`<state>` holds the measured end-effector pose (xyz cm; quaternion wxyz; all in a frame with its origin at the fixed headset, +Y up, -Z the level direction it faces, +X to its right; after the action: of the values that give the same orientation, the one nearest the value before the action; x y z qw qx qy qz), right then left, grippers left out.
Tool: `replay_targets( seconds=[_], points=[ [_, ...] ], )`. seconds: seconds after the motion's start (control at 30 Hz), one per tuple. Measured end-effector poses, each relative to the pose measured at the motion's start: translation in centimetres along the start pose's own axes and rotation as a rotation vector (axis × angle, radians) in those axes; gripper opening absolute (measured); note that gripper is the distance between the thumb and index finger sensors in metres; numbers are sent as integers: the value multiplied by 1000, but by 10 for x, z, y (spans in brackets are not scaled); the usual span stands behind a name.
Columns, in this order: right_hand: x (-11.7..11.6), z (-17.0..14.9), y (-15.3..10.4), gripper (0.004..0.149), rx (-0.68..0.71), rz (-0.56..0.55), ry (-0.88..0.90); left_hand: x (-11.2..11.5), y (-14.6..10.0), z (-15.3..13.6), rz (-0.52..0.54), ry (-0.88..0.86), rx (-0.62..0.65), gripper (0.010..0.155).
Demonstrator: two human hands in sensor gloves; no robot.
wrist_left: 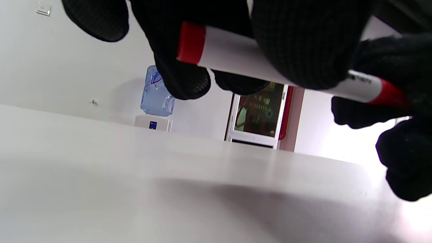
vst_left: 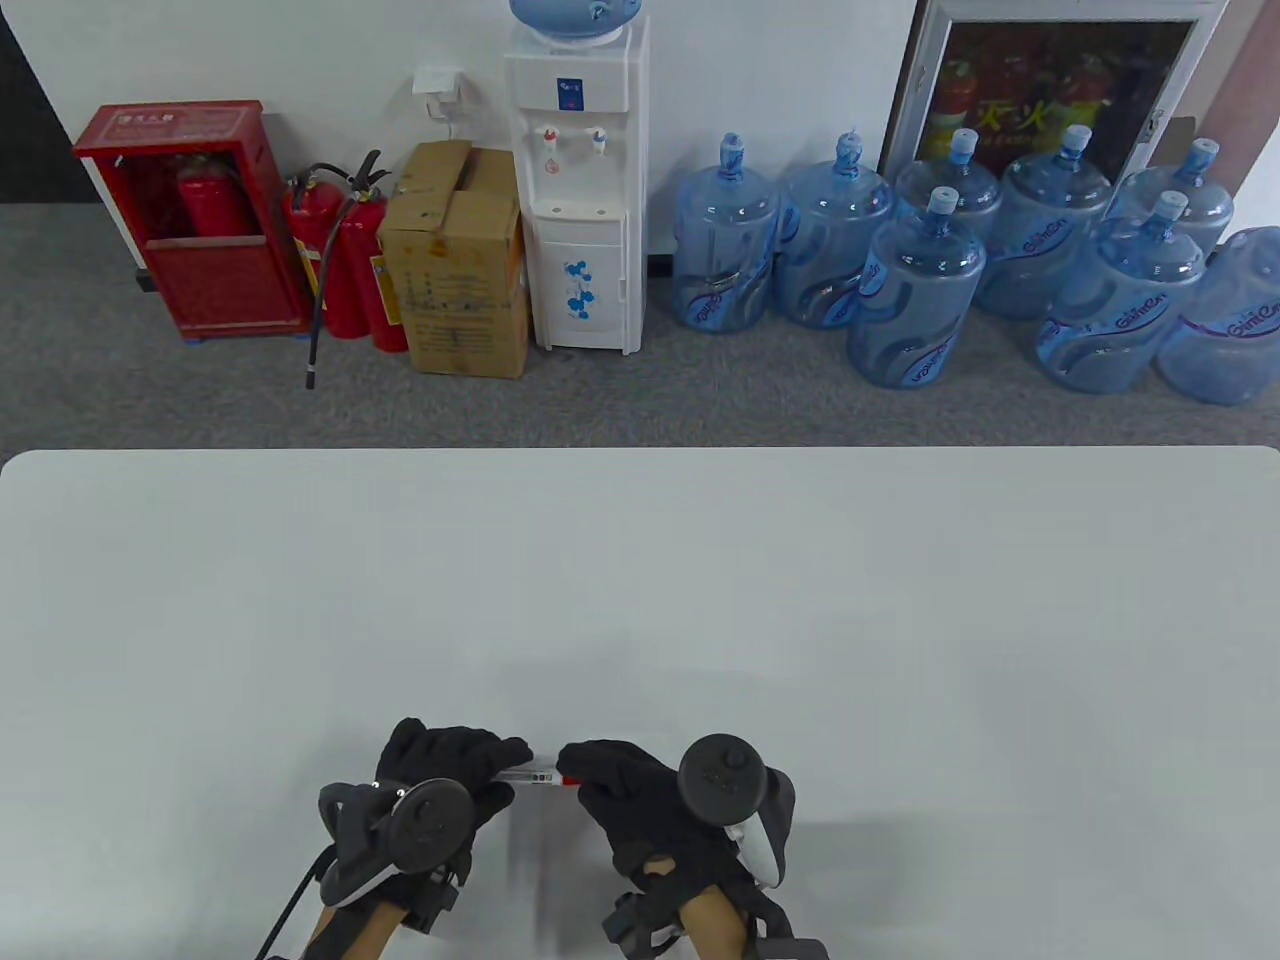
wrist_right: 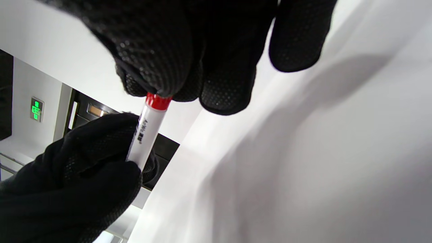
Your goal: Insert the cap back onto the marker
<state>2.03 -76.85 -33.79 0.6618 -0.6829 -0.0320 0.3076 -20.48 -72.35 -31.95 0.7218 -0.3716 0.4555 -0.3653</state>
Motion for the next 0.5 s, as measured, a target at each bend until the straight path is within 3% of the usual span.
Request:
replay_targets(
  seconds=[0.23,0.33,0.5],
  points=[
    [4,2,-5,42,37,-95,113,-6,0,1,46,-50,-12,51],
    [2,4,-5,42,46,-87,100,-1,0,-4,10,-106,-42,47],
    [1,12,-7,42,88,-107,21,4,-1,1,-13,-59,16,47]
  ],
)
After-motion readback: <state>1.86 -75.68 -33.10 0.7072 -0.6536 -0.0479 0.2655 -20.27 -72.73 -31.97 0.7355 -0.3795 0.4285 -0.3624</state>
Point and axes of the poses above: the tracker on the back of each hand, its own z axis roughly to the thumb side, its own y axis roughly from the wrist to the fingertips, x = y × z, the point moved 5 cm from there along y, roughly from the wrist to the fingertips, and after that the axes turned 13 degrees about z, right-handed, at the moved point
